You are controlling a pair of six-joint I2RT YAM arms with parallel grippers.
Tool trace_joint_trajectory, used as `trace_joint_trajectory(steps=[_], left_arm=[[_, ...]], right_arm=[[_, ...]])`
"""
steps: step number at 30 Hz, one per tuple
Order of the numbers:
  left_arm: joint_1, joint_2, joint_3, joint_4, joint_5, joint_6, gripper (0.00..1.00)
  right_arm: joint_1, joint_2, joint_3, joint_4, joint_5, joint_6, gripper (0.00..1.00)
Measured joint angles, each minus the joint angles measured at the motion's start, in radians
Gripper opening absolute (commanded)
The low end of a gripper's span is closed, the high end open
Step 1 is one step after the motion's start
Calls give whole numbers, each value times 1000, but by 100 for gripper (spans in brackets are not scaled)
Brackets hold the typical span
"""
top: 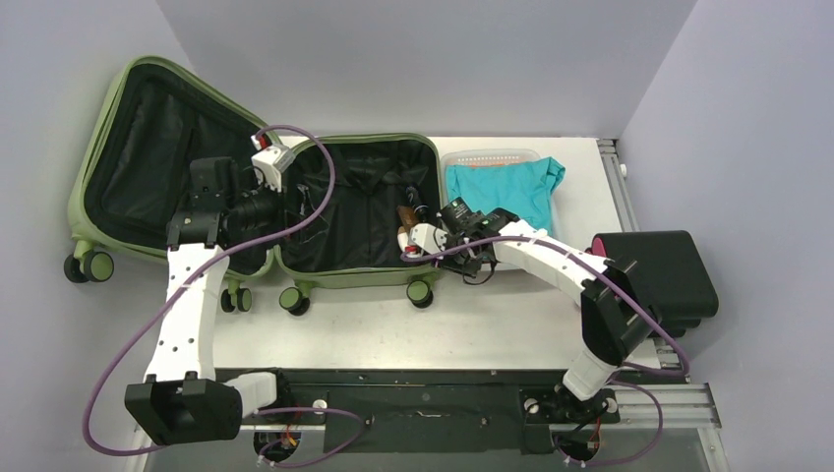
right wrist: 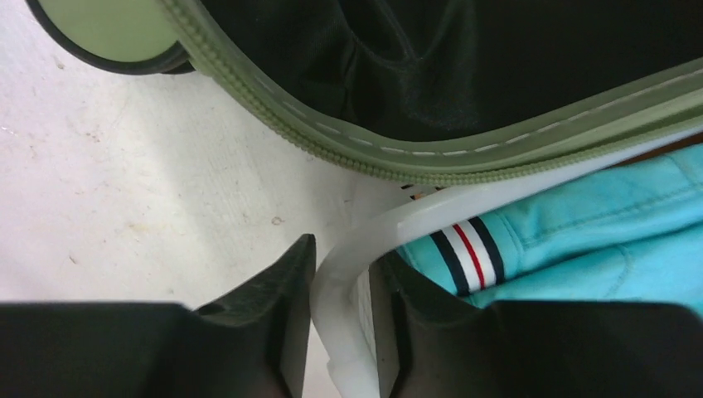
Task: Open, take out, and arrange the luggage
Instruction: Move the bin to the corner of the board.
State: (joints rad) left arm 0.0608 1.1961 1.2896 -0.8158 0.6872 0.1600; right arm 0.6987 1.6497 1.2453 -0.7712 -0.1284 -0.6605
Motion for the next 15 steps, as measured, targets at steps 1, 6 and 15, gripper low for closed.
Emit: trace_joint_trajectory(steps=[1,6,15], left_arm=[[0,-1,-1,1,0,-1,96],[0,-11,-1,3,1,-8,96],[0,-20,-2,5,3,-20,96]], right_arm=[[-4,12,1,-1,2,12,14],[-38,34,25,-28,3,52,2],[-184,63,109,-73,-40,2,0]])
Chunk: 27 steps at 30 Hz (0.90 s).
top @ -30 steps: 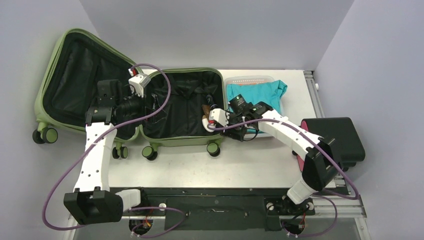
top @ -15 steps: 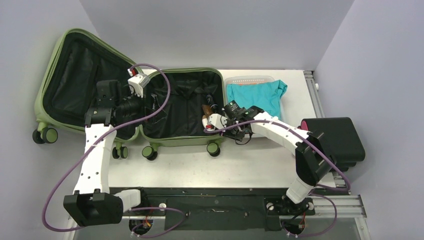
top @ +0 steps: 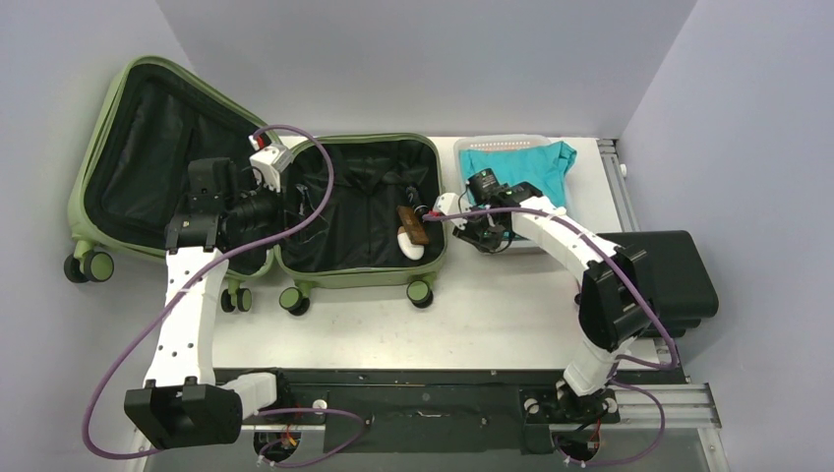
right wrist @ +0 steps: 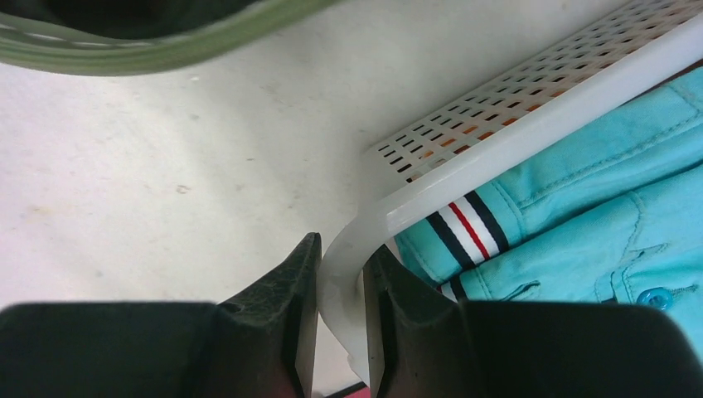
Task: Open, take out, and arrange the luggage
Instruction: Move the bin to the corner of the board.
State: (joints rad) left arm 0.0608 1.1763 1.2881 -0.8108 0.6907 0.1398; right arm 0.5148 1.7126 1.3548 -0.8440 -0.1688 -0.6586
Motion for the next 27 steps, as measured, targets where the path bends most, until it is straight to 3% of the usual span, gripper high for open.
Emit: trace_joint_trajectory(steps=[27], left_arm=[[0,-13,-21,15,8,-11,96]], right_arm=[[-335,315,366,-69,57,-145,0]])
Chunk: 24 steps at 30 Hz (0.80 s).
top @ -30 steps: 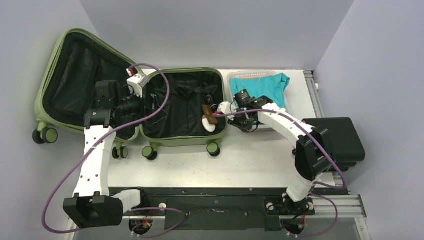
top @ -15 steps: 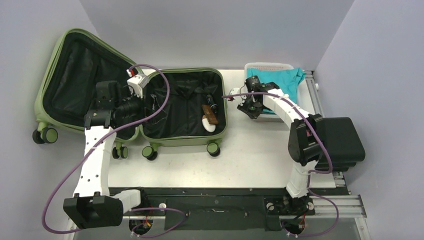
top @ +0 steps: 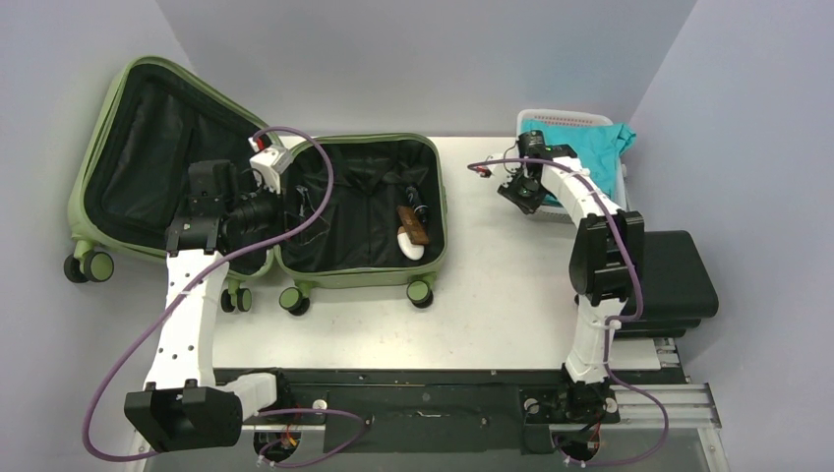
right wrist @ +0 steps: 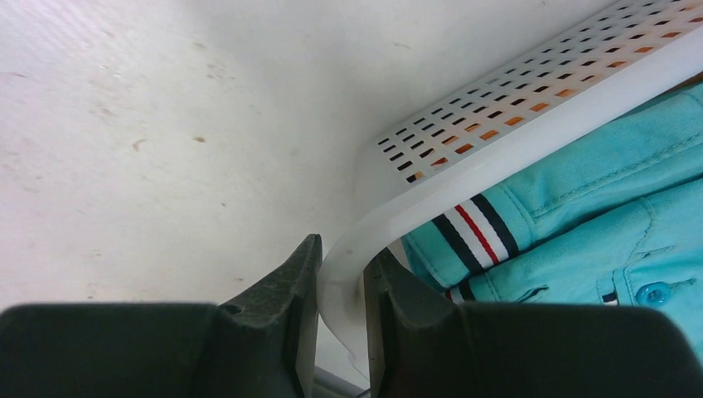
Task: Open, take out, and arrange the luggage
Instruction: Move the bin to the corner of the board.
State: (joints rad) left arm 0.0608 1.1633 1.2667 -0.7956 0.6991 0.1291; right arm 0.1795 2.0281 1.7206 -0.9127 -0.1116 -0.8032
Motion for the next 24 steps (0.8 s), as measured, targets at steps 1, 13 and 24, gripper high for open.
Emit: trace_joint_trajectory(steps=[1,13,24], left_arm=[[0,0,0,1,1,-3,96],[9,0,0,14,14,-18,96],[16,0,-10,35,25,-24,96]], right_arm=[[-13,9,13,-3,4,-5,0],[-95,32,46,-37,87,-58,15],[-99,10,-31,-32,298,18,62]])
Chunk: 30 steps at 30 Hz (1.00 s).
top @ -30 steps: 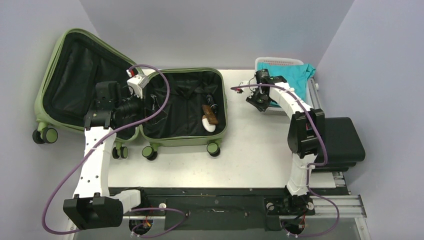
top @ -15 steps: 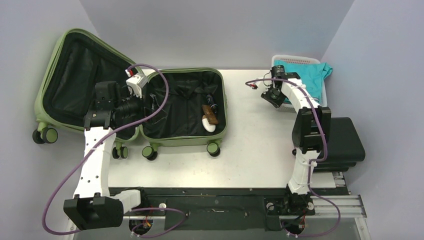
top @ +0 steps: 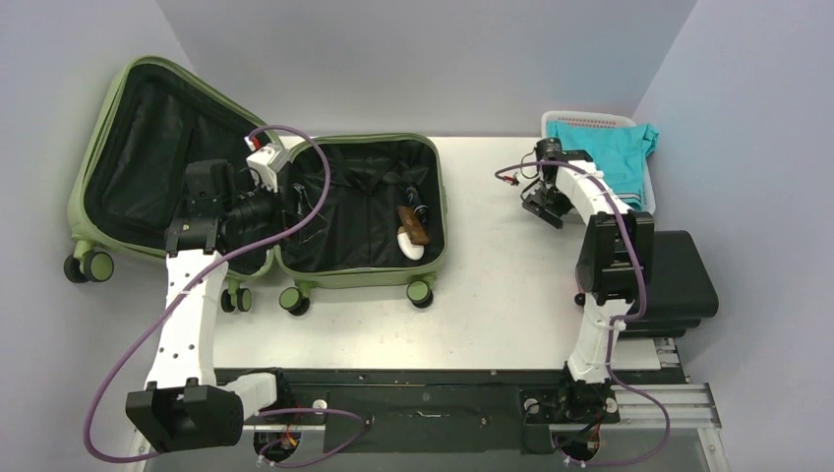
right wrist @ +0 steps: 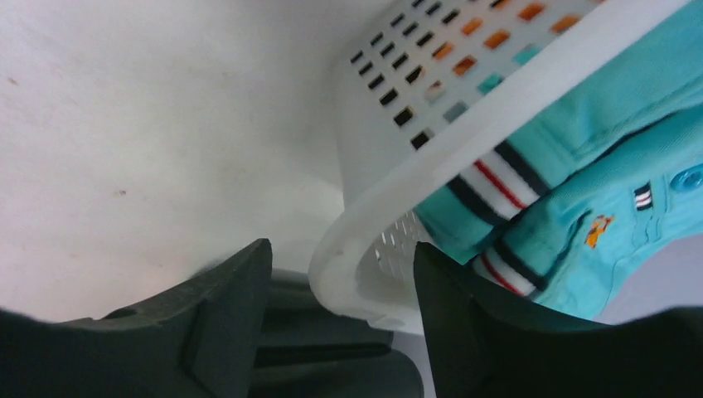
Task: Open, take out, and arrange the luggage
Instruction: Move the bin to the corner of the board.
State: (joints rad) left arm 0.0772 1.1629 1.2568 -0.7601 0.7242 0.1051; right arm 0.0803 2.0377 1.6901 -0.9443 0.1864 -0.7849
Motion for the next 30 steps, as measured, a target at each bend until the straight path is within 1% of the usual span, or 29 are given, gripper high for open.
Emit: trace_joint_trajectory(steps=[3,5,9,11,12,13,14,16,17,20,23,30], left_arm=[[3,0,-3,1,3,-4,96],[5,0,-4,2,6,-8,96],[5,0,-4,2,9,-13,96],[7,0,-4,2,10,-14,96],[9,0,-4,2,11,-15,96],[11,0,-4,2,11,-15,96],[13,0,-4,2,12,-16,96],[16,0,-4,2,14,-16,96],[17,-1,-4,2,14,-16,96],[19,-5,-5,2,14,-18,96],[21,-14,-7,4,15,-19,96],[25,-29,-19,9,18,-19,96]], right_arm=[[-1,-26,-37,1,38,24,62],[-1,-51,-45,4,45,46,60],[16,-129,-48,0,31,92,52],[40,-183,-44,-1,5,118,44],[53,-205,-37,-1,-10,131,37],[67,-221,-24,-1,-26,146,34],[79,-233,-8,0,-41,161,27],[101,-239,35,2,-73,197,19],[112,-235,56,8,-89,217,18],[130,-201,114,14,-120,268,15],[131,-129,154,37,-136,313,14],[126,63,161,59,-129,369,14]])
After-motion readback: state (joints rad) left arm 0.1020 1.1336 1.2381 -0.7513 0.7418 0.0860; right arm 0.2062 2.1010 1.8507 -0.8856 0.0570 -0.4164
